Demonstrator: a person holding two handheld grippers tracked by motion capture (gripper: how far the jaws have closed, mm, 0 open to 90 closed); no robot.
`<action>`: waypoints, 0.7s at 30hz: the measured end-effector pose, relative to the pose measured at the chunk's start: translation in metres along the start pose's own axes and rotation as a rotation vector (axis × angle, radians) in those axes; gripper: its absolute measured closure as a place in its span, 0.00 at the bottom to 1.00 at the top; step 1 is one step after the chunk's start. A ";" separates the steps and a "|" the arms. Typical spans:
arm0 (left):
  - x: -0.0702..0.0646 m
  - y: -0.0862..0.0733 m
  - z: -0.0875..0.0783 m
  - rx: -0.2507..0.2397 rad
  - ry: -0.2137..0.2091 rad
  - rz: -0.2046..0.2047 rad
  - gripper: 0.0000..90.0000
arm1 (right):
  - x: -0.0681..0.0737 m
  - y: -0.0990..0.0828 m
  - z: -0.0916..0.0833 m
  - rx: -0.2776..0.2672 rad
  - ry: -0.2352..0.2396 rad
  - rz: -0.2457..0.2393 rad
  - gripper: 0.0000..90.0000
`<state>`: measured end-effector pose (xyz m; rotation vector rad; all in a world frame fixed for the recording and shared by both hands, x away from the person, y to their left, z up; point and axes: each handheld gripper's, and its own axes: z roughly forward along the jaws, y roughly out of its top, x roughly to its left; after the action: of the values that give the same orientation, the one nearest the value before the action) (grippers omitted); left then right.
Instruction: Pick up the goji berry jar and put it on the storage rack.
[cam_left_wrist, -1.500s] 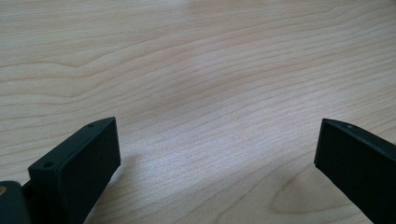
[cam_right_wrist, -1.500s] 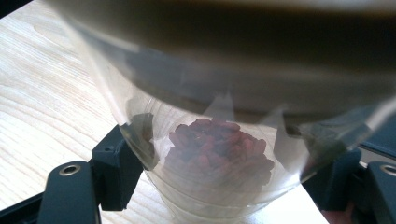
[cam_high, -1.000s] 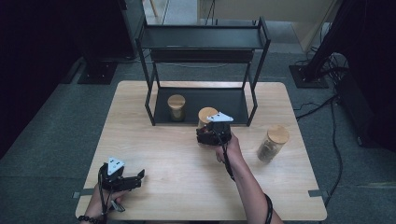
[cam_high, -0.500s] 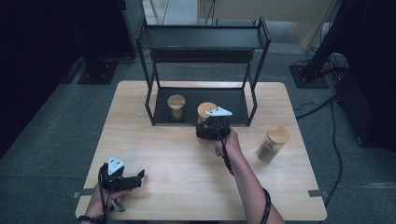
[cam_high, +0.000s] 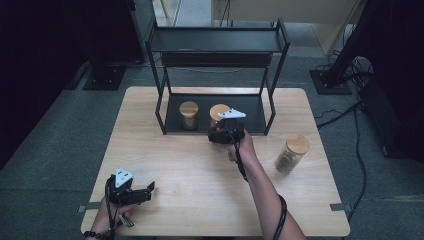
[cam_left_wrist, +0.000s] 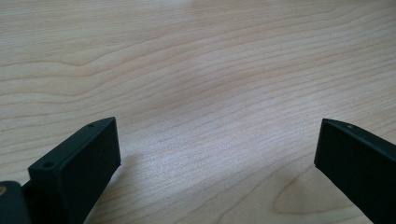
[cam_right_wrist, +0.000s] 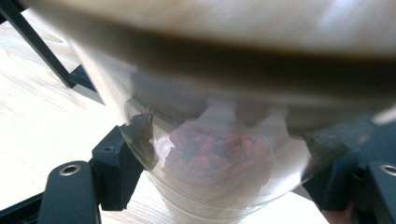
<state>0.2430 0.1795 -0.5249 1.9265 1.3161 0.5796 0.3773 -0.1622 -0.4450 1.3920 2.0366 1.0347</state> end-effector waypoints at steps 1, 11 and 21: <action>0.000 0.000 0.000 0.000 0.000 0.000 0.01 | -0.001 0.001 0.001 0.001 0.000 -0.002 0.27; 0.000 0.000 0.000 -0.001 0.000 -0.002 0.01 | -0.006 0.007 0.008 0.010 -0.007 0.003 0.27; 0.000 0.000 0.000 -0.003 0.000 -0.003 0.01 | -0.009 0.016 0.016 0.019 -0.021 -0.002 0.27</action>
<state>0.2428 0.1796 -0.5249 1.9215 1.3172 0.5795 0.4013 -0.1618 -0.4422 1.4042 2.0369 0.9981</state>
